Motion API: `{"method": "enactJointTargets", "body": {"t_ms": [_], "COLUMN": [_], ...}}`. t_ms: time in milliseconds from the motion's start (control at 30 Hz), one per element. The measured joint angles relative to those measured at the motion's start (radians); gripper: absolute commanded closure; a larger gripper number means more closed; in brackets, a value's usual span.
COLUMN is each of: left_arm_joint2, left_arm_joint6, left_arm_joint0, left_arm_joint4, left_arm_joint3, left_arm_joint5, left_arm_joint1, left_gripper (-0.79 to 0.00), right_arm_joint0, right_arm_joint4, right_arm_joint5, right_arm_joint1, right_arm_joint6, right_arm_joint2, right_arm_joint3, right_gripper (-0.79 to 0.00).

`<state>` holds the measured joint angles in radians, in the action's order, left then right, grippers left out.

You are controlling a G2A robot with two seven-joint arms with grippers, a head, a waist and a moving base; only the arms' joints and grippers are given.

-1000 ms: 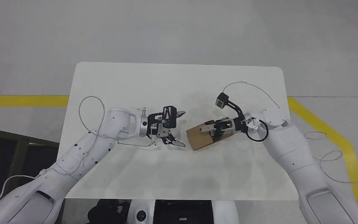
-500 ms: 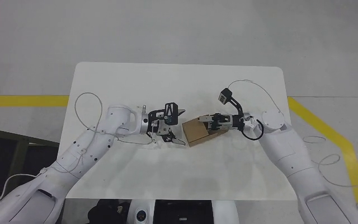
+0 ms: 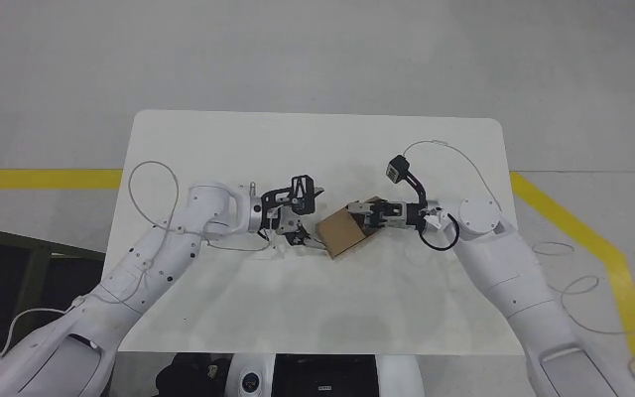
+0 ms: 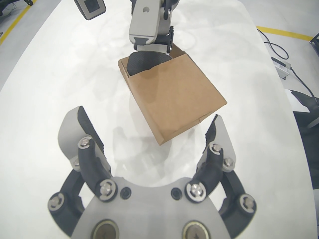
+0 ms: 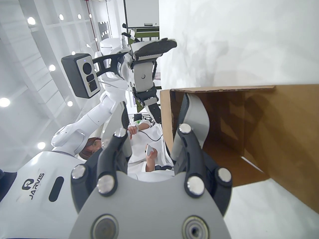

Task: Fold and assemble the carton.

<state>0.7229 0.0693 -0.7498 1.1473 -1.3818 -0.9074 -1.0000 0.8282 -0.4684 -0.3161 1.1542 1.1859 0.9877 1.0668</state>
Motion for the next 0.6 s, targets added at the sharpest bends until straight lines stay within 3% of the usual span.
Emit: {"method": "enactJointTargets", "body": {"t_ms": [300,433,467,600], "left_arm_joint2": [0.035,0.045,0.046,0.050], "left_arm_joint6": [0.066,0.120,0.131,0.149], "left_arm_joint0": [-0.068,-0.103,-0.109,-0.121], "left_arm_joint4": [-0.073,-0.083,-0.077,-0.041], "left_arm_joint3": [-0.080,-0.129,-0.138,-0.153], "left_arm_joint5": [0.006,0.038,0.055,0.123], "left_arm_joint1": [0.010,0.015,0.015,0.010], "left_gripper": [-0.785,-0.785,-0.785,-0.785], "right_arm_joint0": [0.053,0.080,0.087,0.114], "right_arm_joint4": [0.084,0.098,0.101,0.100], "right_arm_joint5": [0.054,0.059,0.058,0.051], "right_arm_joint1": [-0.036,-0.047,-0.051,-0.062], "right_arm_joint6": [-0.010,-0.033,-0.037,-0.036], "right_arm_joint2": [0.083,0.117,0.128,0.166], "right_arm_joint3": [0.098,0.139,0.150,0.183], "right_gripper": [-0.388,-0.730,-0.785,-0.785]}}
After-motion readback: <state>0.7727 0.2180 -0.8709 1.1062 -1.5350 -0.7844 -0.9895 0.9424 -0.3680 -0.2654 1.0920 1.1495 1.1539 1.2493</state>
